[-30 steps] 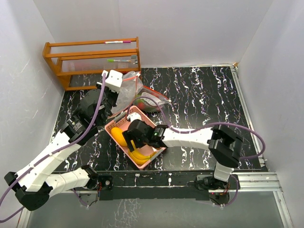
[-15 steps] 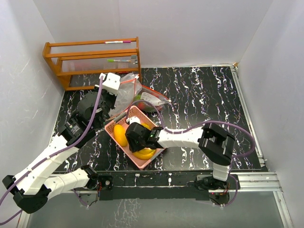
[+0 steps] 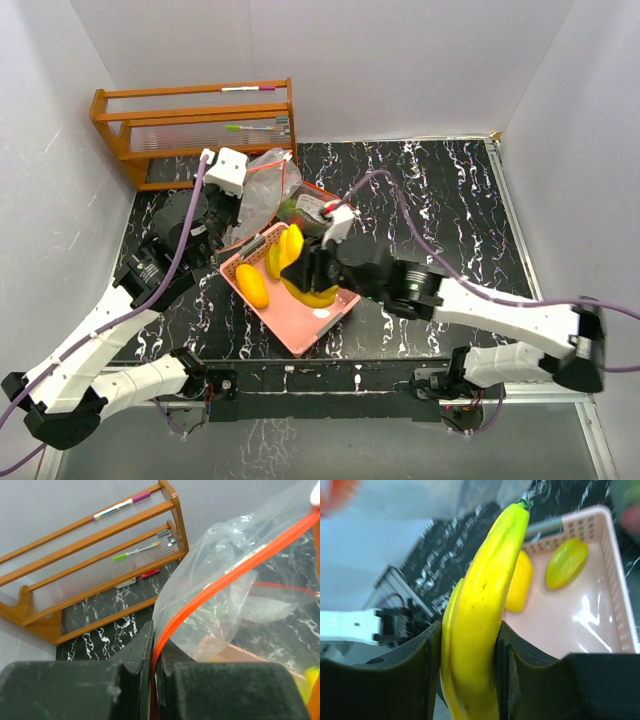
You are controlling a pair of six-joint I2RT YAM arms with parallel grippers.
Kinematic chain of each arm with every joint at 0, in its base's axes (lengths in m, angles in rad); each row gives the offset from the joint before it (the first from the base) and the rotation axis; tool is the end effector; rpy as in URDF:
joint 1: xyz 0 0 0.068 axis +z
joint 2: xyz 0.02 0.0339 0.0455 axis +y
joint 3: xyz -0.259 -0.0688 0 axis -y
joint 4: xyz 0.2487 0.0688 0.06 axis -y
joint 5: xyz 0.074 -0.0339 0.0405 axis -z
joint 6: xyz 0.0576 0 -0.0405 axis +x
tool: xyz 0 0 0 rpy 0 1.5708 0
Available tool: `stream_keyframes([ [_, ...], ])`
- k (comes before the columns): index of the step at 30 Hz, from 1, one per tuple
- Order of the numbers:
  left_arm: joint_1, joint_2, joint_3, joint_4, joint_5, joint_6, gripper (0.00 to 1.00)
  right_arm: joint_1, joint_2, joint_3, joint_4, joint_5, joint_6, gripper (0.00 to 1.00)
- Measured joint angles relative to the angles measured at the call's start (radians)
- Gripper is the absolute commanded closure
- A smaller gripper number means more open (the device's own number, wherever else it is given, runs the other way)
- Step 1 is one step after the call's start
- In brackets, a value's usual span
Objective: Place the food in the zip-top bag and seal the zipper
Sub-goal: Pick up the fake fruit from the bin, then place the fake fruit in the zipper food storage bag.
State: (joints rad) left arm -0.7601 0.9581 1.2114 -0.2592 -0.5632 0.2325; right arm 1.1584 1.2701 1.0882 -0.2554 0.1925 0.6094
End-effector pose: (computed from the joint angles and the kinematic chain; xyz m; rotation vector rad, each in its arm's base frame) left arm 0.1803 -0.1289 0.4451 0.3382 1.5392 0.0304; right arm 0.1371 0.2860 0.3196 -0.4499 2.0787 0.9146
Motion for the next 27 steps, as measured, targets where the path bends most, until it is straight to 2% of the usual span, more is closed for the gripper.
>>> stream_keyframes([
  [5,0.000,-0.017,0.014,-0.004,0.052,-0.038,1.00,0.000,-0.249,-0.091,0.082,0.066,0.000,0.89],
  [11,0.002,-0.027,0.013,-0.010,0.153,-0.118,1.00,0.000,-0.484,-0.248,0.310,0.072,-0.047,0.89],
  [15,0.004,-0.027,-0.017,0.014,0.218,-0.179,1.00,0.000,-0.507,-0.250,0.458,0.011,-0.085,0.89],
  [21,0.005,0.000,-0.113,0.060,0.299,-0.270,1.00,0.000,-0.449,-0.249,0.684,-0.166,-0.108,0.89],
  [27,0.005,0.042,-0.168,0.092,0.378,-0.358,1.00,0.000,-0.411,-0.265,0.929,-0.262,-0.117,0.89],
])
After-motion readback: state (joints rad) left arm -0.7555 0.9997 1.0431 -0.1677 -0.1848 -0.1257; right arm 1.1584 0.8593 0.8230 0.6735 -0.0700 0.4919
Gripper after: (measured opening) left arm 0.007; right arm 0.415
